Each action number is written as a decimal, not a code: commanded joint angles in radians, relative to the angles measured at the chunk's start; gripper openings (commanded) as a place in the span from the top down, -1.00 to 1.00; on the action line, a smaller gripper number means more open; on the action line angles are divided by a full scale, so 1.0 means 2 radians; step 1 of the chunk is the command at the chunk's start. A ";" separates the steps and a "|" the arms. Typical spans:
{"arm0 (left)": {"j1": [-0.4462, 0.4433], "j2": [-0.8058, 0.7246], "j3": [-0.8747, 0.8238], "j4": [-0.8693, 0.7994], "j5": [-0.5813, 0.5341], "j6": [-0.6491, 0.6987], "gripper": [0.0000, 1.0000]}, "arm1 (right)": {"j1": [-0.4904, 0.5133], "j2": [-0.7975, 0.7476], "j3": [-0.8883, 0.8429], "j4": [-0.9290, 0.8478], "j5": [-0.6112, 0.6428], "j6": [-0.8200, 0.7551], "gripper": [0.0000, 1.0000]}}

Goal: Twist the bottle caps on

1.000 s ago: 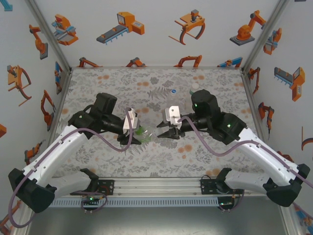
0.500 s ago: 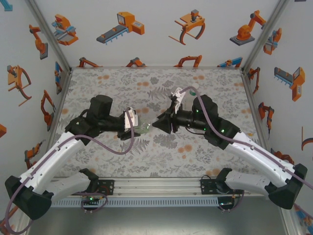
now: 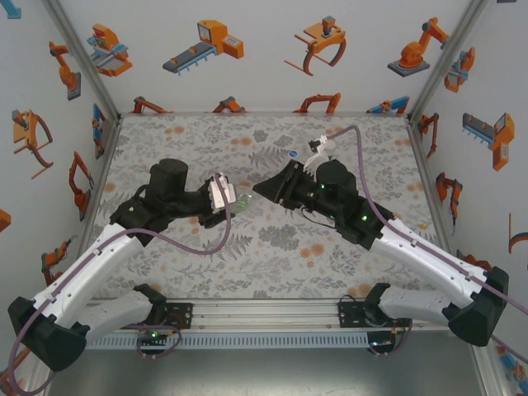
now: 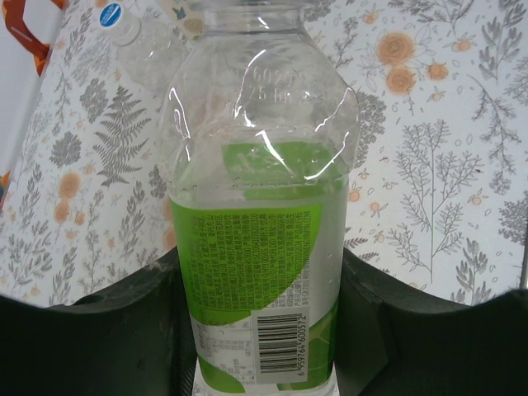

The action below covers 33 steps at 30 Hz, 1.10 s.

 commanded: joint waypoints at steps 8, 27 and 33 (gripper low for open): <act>-0.008 -0.009 0.001 0.033 0.019 0.002 1.00 | 0.004 0.002 0.010 -0.013 0.001 0.051 0.61; -0.008 0.011 0.020 -0.026 0.126 0.047 1.00 | 0.001 -0.086 0.069 -0.117 -0.126 -0.440 -0.31; -0.011 0.017 0.026 -0.044 0.155 0.061 1.00 | 0.001 -0.088 0.099 -0.202 -0.224 -0.669 -0.24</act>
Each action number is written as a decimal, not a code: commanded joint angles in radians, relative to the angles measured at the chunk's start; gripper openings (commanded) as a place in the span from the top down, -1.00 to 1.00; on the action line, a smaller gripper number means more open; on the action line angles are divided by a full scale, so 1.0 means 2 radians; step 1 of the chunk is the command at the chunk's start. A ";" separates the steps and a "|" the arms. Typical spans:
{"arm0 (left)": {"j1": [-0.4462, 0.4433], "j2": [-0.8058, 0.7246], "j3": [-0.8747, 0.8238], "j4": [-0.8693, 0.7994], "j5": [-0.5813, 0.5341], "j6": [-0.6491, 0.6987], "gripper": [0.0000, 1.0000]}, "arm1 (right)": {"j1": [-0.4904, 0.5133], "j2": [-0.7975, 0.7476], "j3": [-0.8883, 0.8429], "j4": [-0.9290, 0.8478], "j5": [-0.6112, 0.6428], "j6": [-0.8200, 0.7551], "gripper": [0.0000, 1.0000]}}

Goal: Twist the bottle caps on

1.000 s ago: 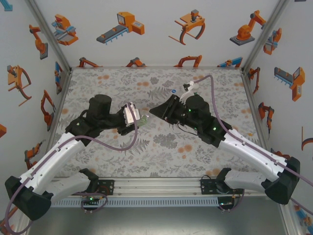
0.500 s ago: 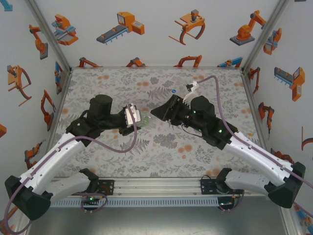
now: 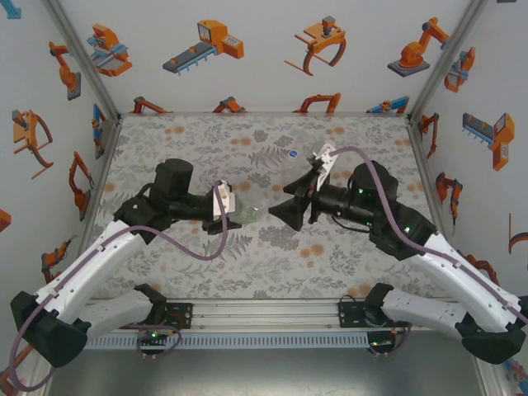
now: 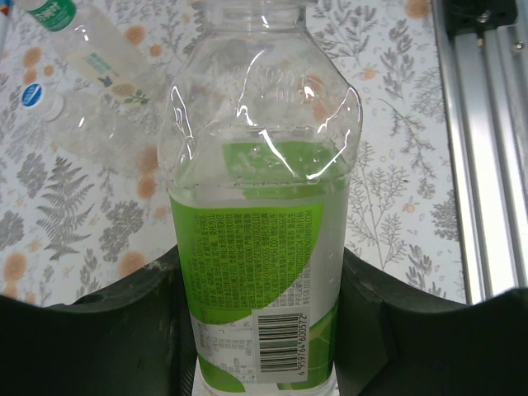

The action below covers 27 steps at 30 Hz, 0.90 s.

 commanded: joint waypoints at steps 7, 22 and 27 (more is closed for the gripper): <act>-0.006 0.005 0.022 -0.031 0.054 0.028 1.00 | 0.001 0.022 0.037 -0.095 -0.133 -0.332 -0.11; -0.007 0.006 0.025 -0.036 0.070 0.030 1.00 | 0.001 0.064 0.039 -0.073 -0.183 -0.355 -0.02; -0.008 0.006 0.025 -0.036 0.072 0.030 1.00 | 0.001 0.066 0.038 -0.072 -0.171 -0.355 0.04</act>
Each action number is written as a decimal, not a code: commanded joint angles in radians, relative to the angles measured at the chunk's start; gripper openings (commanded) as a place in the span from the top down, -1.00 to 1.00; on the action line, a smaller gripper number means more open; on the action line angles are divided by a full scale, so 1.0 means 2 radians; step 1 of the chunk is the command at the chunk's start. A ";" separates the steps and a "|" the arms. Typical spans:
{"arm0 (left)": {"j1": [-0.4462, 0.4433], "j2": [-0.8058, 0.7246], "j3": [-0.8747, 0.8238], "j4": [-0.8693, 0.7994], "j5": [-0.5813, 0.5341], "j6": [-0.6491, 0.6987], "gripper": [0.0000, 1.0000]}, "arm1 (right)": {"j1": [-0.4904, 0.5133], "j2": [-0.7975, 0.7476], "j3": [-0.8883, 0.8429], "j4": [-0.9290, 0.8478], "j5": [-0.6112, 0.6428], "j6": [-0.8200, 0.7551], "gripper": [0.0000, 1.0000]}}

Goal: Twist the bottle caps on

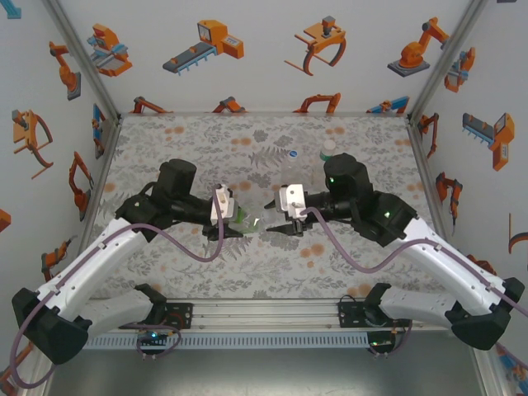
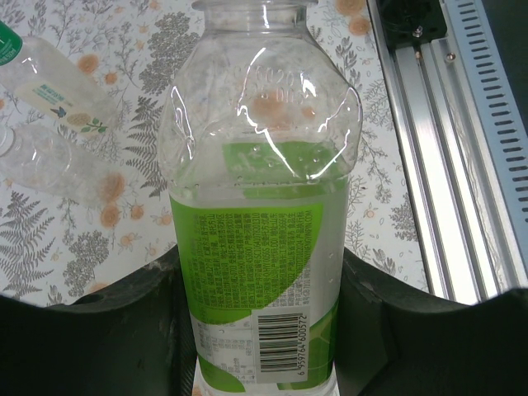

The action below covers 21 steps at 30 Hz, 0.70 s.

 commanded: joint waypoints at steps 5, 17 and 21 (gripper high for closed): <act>-0.004 -0.002 0.017 -0.006 0.023 0.012 1.00 | 0.001 -0.006 0.009 -0.005 0.011 -0.011 0.17; -0.004 -0.005 0.017 -0.007 0.016 0.013 1.00 | 0.001 -0.010 -0.013 0.052 0.060 0.131 0.83; -0.004 -0.006 0.016 -0.004 0.010 0.012 1.00 | 0.001 -0.020 -0.043 0.109 0.092 0.277 1.00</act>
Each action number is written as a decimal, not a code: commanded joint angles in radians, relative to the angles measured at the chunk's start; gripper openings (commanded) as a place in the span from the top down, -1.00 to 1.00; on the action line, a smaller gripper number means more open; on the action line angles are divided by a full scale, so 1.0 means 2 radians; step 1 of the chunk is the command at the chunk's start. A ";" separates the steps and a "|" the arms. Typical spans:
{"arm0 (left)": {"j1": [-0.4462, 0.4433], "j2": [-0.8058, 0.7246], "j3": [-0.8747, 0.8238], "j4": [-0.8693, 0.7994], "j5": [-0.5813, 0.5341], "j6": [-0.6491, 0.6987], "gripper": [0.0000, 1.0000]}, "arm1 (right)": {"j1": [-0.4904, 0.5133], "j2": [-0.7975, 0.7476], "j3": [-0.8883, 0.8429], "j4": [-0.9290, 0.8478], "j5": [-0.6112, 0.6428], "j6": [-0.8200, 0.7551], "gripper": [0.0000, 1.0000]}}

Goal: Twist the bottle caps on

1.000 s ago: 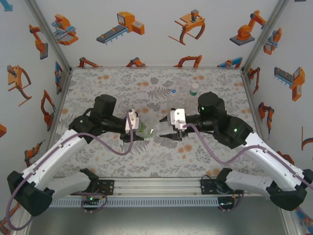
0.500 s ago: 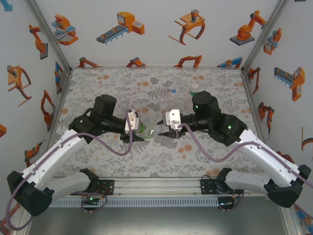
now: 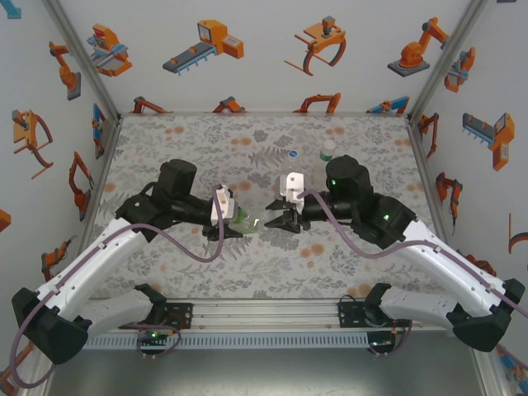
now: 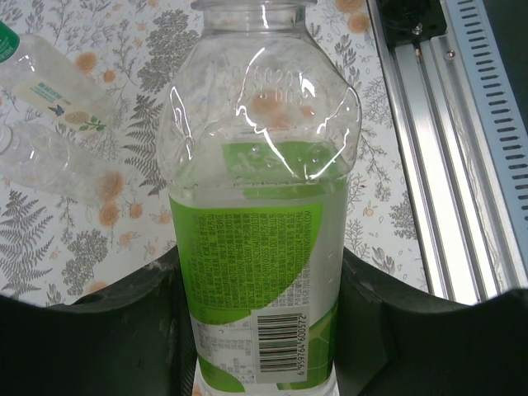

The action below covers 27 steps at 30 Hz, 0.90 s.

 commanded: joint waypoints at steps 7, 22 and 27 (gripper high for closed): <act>-0.002 -0.009 0.013 0.007 0.000 0.006 1.00 | 0.001 -0.013 -0.047 0.100 0.158 0.430 1.00; -0.002 -0.004 0.014 0.013 -0.014 -0.003 1.00 | 0.001 0.022 -0.037 0.069 0.203 0.706 1.00; -0.002 -0.004 0.013 0.013 -0.014 -0.004 1.00 | 0.001 0.025 -0.015 0.039 0.204 0.671 0.68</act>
